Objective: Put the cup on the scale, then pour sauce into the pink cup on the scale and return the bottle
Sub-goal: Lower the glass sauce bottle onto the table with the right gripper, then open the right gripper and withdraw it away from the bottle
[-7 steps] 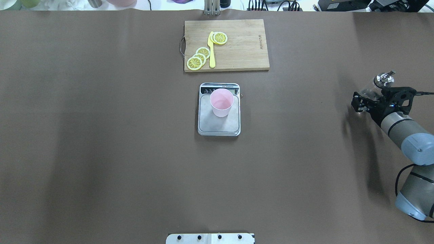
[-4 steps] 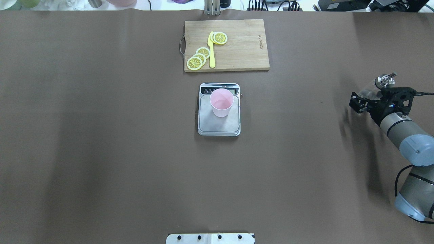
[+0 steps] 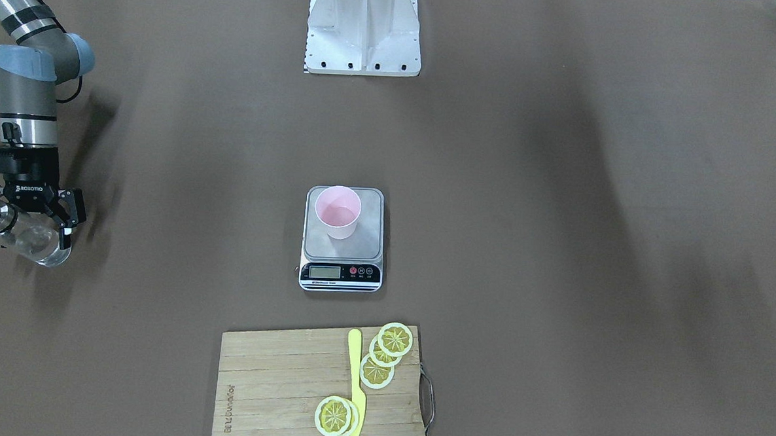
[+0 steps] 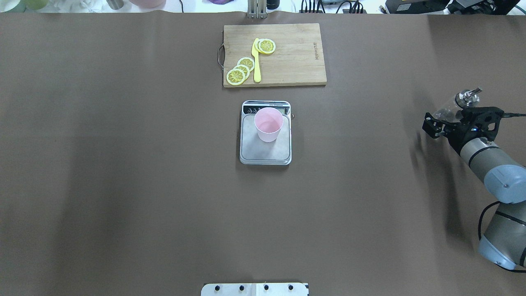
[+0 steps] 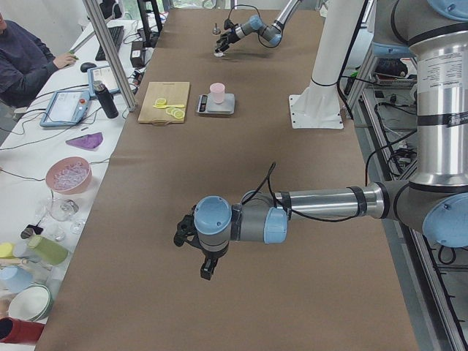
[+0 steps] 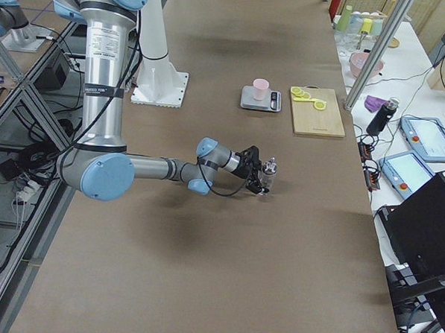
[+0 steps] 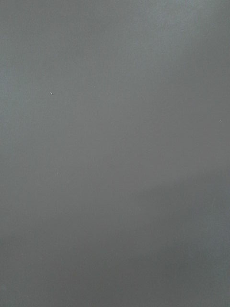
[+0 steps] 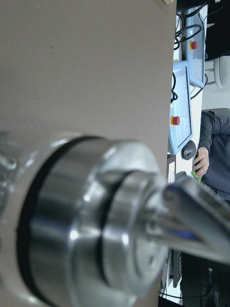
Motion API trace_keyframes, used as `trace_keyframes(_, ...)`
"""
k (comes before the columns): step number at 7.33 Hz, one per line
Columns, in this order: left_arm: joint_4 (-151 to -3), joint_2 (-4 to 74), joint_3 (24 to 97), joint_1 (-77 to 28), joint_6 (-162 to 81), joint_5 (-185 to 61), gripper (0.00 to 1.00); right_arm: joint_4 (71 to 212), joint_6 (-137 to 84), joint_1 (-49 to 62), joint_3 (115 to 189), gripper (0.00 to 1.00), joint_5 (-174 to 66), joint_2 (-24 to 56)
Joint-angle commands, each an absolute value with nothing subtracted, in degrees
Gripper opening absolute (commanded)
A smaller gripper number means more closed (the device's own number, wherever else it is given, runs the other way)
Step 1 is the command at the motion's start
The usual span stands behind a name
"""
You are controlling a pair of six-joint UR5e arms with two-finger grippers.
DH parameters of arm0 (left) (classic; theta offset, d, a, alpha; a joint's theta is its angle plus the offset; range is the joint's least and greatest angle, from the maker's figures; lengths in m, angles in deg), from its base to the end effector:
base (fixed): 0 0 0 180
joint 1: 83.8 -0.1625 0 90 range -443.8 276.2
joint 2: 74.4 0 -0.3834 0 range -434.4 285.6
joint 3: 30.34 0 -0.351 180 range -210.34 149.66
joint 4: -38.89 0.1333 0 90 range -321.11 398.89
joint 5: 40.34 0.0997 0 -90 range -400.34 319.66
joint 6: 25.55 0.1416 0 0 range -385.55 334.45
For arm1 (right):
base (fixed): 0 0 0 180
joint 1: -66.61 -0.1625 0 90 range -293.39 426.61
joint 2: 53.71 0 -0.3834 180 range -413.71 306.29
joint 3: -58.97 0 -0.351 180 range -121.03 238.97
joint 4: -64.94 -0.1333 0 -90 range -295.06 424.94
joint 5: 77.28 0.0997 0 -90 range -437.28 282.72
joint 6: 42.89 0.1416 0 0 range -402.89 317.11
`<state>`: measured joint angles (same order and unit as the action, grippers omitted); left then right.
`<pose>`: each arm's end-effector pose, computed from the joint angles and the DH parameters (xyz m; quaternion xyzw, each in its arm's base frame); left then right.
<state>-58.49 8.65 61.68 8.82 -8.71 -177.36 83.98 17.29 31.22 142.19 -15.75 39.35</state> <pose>-0.0483 -0.4053 0.6654 0.0867 0.3898 0.1219 0.9087 -0.2771 -0.4431 0.5782 0.4439 -0.3011 0.1654 0.8276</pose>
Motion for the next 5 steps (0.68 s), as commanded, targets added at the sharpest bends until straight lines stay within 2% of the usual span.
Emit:
trace_keyframes(1, -58.6, 8.7, 61.8, 8.8, -8.6, -177.4, 0.98, 83.8, 18.4, 32.7, 144.3, 1.0, -16.0, 41.4)
trace_keyframes(3, -58.6, 8.7, 61.8, 8.8, -8.6, -177.4, 0.98, 83.8, 20.5, 35.8, 151.8, 1.0, -16.9, 48.6)
trace_keyframes(5, -58.6, 8.7, 61.8, 8.8, -8.6, -177.4, 0.98, 83.8, 22.5, 40.1, 156.0, 1.0, -19.6, 52.1)
